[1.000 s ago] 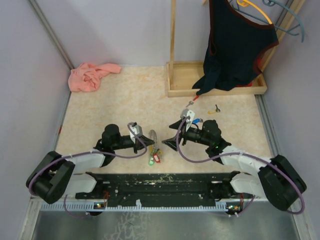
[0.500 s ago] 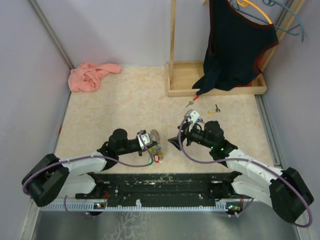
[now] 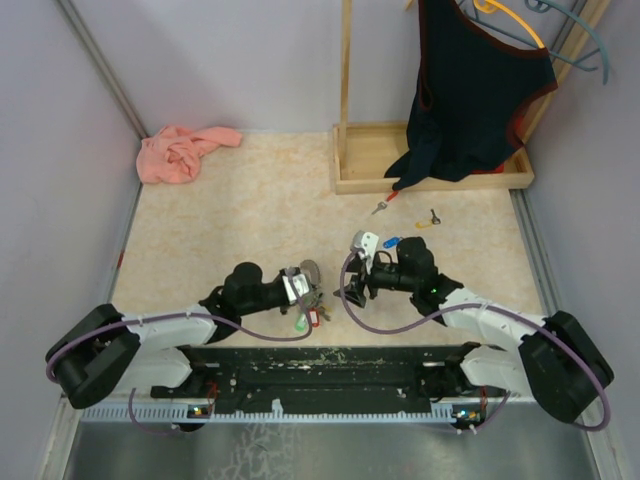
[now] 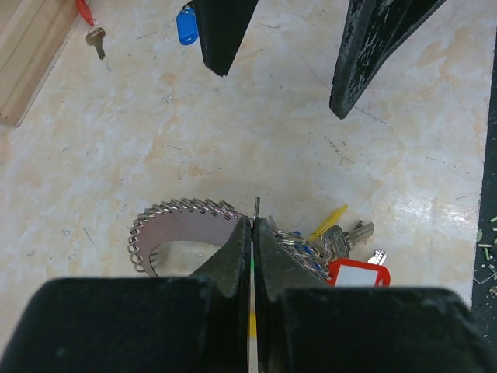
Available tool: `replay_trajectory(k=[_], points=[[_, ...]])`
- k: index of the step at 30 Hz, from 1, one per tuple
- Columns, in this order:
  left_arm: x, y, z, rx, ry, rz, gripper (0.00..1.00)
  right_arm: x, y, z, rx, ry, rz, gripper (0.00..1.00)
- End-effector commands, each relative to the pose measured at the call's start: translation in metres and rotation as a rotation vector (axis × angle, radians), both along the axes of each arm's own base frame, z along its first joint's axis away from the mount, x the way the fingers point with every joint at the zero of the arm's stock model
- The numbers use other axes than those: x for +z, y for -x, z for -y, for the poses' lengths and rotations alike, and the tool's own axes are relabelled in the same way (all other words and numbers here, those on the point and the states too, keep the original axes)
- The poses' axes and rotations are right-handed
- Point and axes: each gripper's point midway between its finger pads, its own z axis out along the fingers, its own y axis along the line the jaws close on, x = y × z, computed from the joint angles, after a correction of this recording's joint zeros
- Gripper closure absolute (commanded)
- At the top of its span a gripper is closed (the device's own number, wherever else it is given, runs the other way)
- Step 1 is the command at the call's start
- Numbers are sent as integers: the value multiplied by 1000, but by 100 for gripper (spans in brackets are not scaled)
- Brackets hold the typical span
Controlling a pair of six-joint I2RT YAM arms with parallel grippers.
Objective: Put the keys on the keyring
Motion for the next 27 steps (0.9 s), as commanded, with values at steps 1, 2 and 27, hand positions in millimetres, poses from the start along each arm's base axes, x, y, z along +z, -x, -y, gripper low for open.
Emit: replay_trajectory(k=[1,2,27], points=[[15,-5,6,1,13,46,99,16,-7,-15,96,-37,155,35],[14,-6,5,4,10,49,99,14,-10,-15,85,-25,152,37],[0,-28,-1,159,-22,-28,99,-36,-152,140,-987,335,-263,61]])
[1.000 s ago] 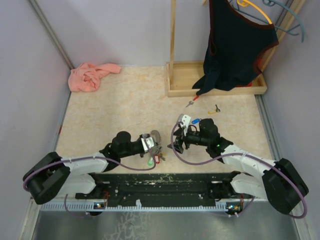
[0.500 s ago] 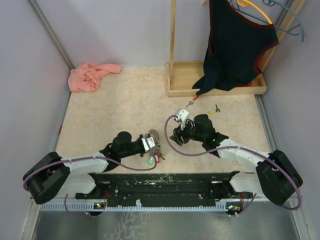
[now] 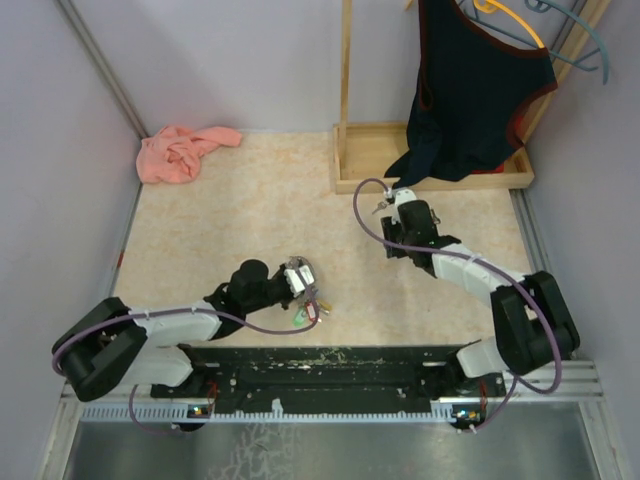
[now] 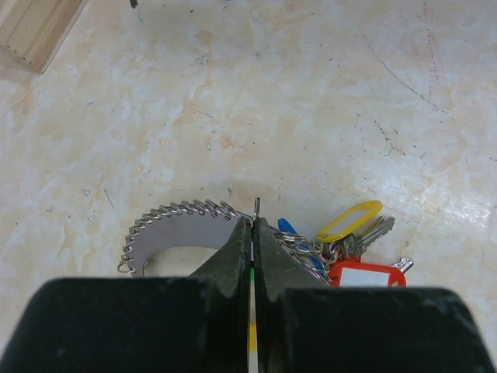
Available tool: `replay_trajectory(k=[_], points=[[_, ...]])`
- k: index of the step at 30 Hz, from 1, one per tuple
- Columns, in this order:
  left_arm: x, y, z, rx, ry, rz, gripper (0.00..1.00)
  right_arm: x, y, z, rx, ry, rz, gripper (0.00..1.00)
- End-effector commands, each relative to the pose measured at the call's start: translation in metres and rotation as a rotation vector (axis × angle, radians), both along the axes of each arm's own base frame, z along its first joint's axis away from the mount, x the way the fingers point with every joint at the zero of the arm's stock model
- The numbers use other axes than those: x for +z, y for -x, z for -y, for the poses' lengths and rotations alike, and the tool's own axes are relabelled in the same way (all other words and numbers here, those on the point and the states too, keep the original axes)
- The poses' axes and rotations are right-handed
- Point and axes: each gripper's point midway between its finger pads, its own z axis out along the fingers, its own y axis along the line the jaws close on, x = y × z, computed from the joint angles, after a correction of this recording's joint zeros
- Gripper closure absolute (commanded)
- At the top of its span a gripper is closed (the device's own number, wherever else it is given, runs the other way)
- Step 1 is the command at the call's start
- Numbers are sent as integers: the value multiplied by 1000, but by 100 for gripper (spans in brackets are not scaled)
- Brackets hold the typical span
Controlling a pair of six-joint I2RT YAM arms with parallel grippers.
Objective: Put the keys on the keyring
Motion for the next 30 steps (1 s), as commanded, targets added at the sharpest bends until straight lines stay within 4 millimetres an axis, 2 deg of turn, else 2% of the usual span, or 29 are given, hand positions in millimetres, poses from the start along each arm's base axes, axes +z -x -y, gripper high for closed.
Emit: replay_trajectory(k=[1,4,9,15,17,22,25,28,30], points=[[11,-8,8,19,25,2,99,12,-38,17,-142,15,29,62],[10,-9,6,26,22,2,99,8,-53,20,-168,24,26,64],[13,-9,6,27,30,7,99,-8,-64,24,-191,49,2,68],[11,-7,8,12,25,-3,99,-19,-70,24,-190,44,-21,71],[10,-7,9,9,22,-6,99,-31,-70,24,-185,55,-54,71],[10,-7,10,5,22,-8,99,-37,-70,22,-182,55,-87,75],[11,-6,10,2,24,-7,99,-38,-68,23,-187,54,-95,85],[13,-5,10,-1,27,-8,99,-34,-62,20,-181,33,-108,100],[15,-5,10,-4,34,-7,99,-30,-57,19,-177,23,-118,100]])
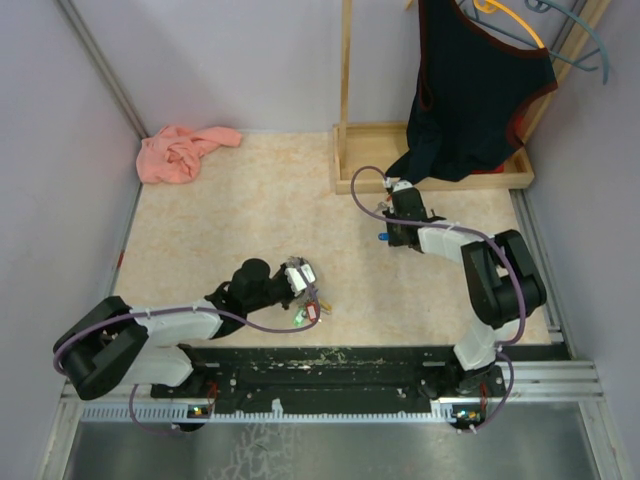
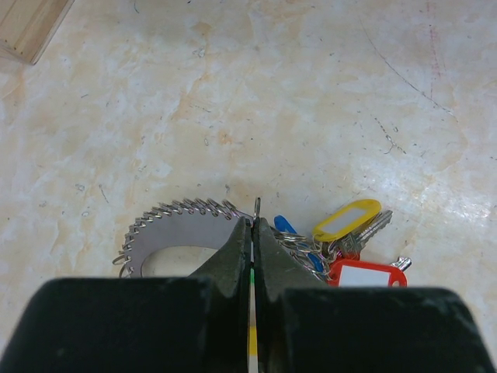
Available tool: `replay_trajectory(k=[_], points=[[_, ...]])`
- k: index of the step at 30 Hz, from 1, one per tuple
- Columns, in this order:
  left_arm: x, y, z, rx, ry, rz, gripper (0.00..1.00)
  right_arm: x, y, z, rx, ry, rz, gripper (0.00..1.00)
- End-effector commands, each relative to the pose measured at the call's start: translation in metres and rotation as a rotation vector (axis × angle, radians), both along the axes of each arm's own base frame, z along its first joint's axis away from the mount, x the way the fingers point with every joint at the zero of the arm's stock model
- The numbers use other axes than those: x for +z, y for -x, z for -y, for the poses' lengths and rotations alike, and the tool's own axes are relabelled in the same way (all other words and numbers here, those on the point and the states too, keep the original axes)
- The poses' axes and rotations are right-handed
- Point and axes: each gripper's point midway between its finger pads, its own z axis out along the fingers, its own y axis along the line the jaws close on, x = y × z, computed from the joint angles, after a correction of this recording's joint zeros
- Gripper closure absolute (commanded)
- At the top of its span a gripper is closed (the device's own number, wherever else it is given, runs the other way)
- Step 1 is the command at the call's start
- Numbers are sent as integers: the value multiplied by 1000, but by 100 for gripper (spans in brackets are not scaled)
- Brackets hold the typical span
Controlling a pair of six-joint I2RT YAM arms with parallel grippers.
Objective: Put the keys on the keyring
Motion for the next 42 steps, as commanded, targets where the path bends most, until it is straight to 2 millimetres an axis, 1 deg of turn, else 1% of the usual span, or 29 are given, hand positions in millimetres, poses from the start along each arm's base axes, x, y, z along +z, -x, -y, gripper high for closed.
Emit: replay_trajectory(k=[1,5,8,11,14,17,20,25,27,31,33,35,37,40,42], points=[[19,-2,10,-19,46,20,99,31,-1,-5,-6,-61,38,100],[22,0,10,-26,58,19,99,56,7,0,-24,-64,51,100],[23,0,11,-28,64,17,99,68,14,6,-67,-61,42,100],[24,2,11,-31,65,14,99,76,22,15,-158,-71,47,100],[25,3,11,-36,72,11,99,72,35,19,-240,-112,32,100],[25,4,12,-41,75,8,99,66,50,10,-282,-132,3,100],[26,4,12,-44,77,9,99,60,65,-5,-317,-127,-19,100],[28,5,12,-44,83,12,99,51,86,-38,-369,-194,-47,100],[27,5,11,-43,82,11,99,48,93,-56,-368,-224,-56,100],[27,5,12,-44,82,11,99,43,100,-83,-371,-267,-67,100],[27,5,11,-43,81,10,99,42,102,-98,-338,-291,-77,100],[27,5,11,-43,82,12,99,43,103,-111,-295,-309,-98,93],[28,4,11,-38,83,13,99,45,104,-117,-250,-311,-113,82],[28,5,10,-36,86,14,99,51,106,-120,-182,-291,-118,67],[29,5,10,-35,88,15,99,54,108,-119,-135,-263,-121,61]])
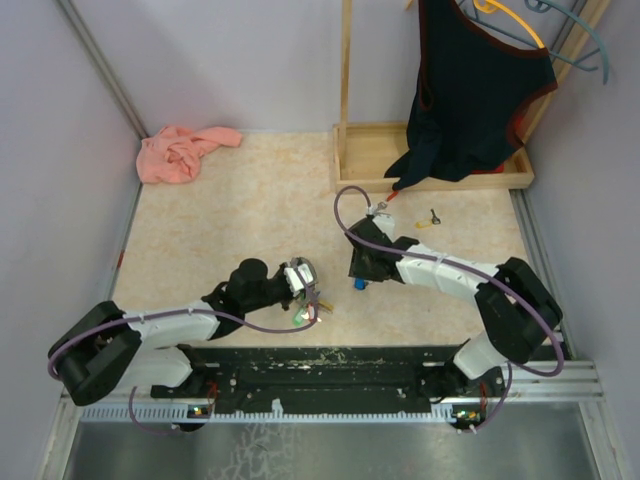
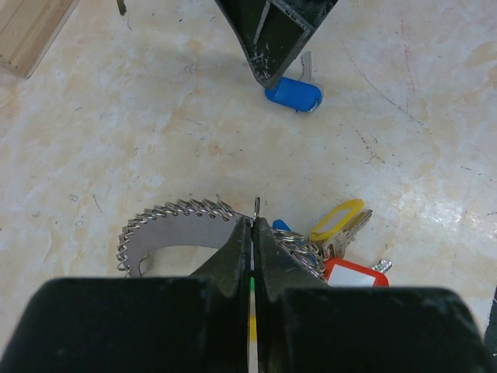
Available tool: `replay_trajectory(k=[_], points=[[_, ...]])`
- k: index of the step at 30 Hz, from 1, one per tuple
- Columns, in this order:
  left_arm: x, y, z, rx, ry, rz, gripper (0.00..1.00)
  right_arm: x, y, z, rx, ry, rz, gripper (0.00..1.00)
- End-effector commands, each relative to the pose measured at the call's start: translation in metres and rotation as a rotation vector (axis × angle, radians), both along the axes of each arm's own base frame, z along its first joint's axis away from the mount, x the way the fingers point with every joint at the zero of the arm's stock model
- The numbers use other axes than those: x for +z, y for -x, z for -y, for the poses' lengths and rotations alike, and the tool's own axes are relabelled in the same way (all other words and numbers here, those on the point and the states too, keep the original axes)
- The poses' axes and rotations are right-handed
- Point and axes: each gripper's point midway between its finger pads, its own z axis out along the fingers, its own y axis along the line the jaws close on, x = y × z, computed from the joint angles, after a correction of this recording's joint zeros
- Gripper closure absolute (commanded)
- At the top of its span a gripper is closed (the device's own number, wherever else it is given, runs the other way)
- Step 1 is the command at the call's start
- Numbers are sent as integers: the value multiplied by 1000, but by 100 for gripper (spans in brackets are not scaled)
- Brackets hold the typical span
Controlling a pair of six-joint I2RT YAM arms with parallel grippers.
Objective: Put the keys on the keyring
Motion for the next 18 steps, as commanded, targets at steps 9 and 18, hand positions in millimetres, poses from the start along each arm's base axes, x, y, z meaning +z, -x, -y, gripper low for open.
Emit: replay_trajectory(k=[9,18], points=[[20,-3,6,-3,53,33,99,22,-15,4,347,2,66,56],[19,-4,4,8,52,35,99,15,-18,-20,514,6,72,54]])
